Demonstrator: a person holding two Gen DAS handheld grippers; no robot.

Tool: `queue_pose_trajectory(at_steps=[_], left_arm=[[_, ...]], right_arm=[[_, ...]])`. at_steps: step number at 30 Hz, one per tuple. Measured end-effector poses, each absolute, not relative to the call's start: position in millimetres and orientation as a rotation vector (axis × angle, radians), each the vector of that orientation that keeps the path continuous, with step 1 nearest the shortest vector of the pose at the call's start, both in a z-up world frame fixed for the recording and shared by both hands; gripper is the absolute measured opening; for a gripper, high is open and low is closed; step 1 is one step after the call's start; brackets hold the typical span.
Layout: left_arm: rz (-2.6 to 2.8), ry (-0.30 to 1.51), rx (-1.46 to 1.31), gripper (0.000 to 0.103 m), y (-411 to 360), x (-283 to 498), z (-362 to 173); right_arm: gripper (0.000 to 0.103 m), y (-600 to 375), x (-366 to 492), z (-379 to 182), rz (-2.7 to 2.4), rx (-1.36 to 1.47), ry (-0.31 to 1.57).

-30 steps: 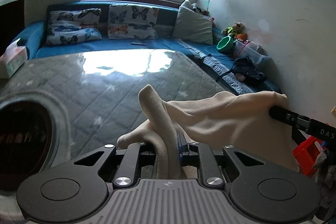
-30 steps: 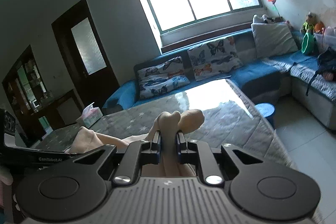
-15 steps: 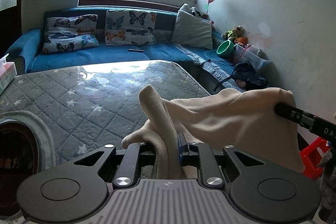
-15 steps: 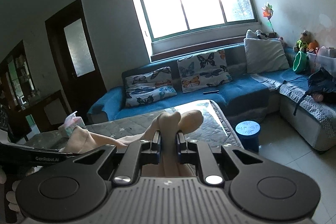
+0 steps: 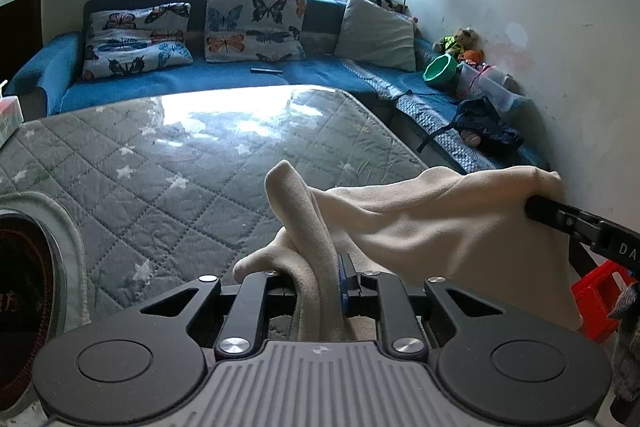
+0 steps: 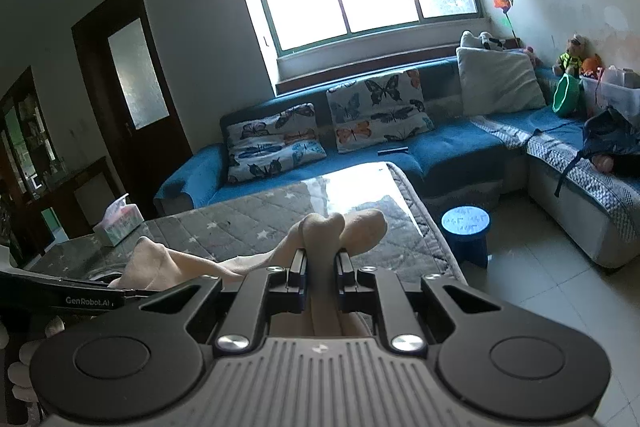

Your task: Fold clothes

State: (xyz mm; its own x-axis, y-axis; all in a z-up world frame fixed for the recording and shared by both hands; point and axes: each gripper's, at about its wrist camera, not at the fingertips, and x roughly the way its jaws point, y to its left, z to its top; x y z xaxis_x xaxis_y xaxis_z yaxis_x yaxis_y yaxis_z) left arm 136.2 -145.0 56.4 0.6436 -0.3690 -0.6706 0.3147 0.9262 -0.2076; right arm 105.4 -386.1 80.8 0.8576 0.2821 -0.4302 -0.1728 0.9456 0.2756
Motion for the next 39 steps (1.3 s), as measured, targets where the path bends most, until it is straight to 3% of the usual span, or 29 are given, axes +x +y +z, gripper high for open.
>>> queue_pose_trajectory(at_steps=[29, 39], left_arm=[[-0.381, 0.881, -0.083, 0.018, -134.5, 150.8, 20.9], [-0.38, 0.922, -0.099, 0.023, -126.1, 152.3, 6.6]], right_arm=[[0.012, -387.0, 133.6, 33.9, 0.203, 0.243, 0.604], [0.013, -387.5, 147.3, 15.3, 0.17, 0.238, 0.663]])
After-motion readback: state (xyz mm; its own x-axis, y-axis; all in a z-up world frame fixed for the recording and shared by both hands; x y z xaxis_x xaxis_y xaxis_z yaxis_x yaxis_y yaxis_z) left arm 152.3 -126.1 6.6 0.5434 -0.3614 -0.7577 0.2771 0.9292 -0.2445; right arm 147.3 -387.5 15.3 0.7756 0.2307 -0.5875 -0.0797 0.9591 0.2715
